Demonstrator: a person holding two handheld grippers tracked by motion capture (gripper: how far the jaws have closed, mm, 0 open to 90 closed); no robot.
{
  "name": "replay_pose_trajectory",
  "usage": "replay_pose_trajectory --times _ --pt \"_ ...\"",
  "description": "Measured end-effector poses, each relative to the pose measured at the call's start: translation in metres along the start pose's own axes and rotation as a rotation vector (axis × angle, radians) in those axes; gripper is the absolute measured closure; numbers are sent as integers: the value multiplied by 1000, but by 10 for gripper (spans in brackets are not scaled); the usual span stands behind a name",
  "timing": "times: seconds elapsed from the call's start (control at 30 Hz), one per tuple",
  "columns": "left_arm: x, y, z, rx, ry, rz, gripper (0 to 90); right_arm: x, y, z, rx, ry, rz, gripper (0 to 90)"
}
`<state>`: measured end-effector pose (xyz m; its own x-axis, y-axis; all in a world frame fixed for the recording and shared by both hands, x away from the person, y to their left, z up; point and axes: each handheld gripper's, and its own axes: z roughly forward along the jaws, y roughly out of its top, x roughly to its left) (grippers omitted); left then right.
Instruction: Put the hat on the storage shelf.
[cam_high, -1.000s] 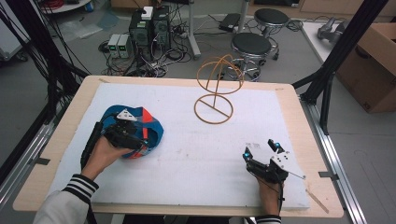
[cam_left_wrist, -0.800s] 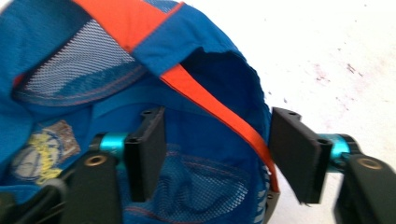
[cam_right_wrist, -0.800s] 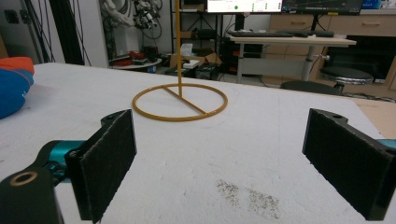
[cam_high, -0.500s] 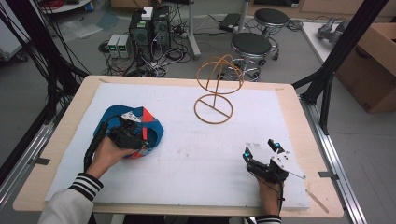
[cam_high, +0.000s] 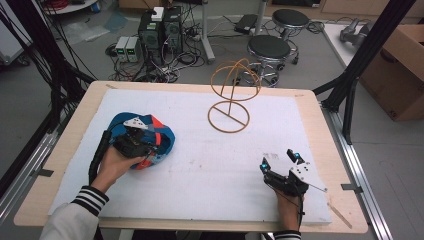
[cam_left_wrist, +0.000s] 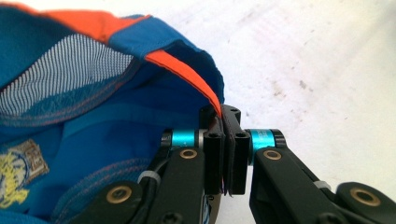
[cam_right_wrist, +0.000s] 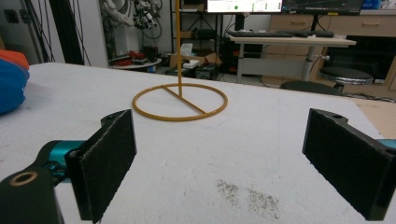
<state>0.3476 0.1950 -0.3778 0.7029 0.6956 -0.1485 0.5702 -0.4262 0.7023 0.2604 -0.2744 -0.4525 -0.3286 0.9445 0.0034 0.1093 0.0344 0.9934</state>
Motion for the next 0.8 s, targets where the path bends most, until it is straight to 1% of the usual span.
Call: replay_pose_trajectory --times 0.07,0.17,0.2,0.23,0.3,0.4,0.5,0.53,0.57,0.63,0.67,0.73,0.8 --pt "-1 0 -2 -24 -11 8 878 0 0 0 0 0 -1 88" --pt "-1 1 -6 -70 -18 40 878 0 0 0 -1 0 -1 88" --pt "-1 1 -6 -70 -18 40 878 0 0 0 -1 0 -1 88" --pt "-2 1 -8 -103 -24 65 878 0 0 0 -2 -1 -3 88" --pt "-4 1 -11 -139 -31 100 878 0 0 0 -1 -2 -3 88" --pt "-6 3 -15 -179 -11 126 879 0 0 0 -1 -2 -5 88" --pt "-7 4 -20 -259 -41 151 879 0 0 0 -2 -3 -6 88" --pt "-7 4 -22 -304 -59 178 879 0 0 0 -2 -3 -6 88" --pt "-8 3 -24 -345 -67 193 879 0 0 0 -2 -3 -6 88" --pt "-7 4 -29 -425 -93 193 880 0 0 0 -2 -2 -5 88" --pt "-7 4 -31 -455 -91 189 880 0 0 0 -2 -2 -6 88" --pt "-6 6 -34 -475 -102 175 881 0 0 0 -2 -2 -6 88" --pt "-6 9 -37 -490 -100 191 881 0 0 0 -2 -2 -6 88"
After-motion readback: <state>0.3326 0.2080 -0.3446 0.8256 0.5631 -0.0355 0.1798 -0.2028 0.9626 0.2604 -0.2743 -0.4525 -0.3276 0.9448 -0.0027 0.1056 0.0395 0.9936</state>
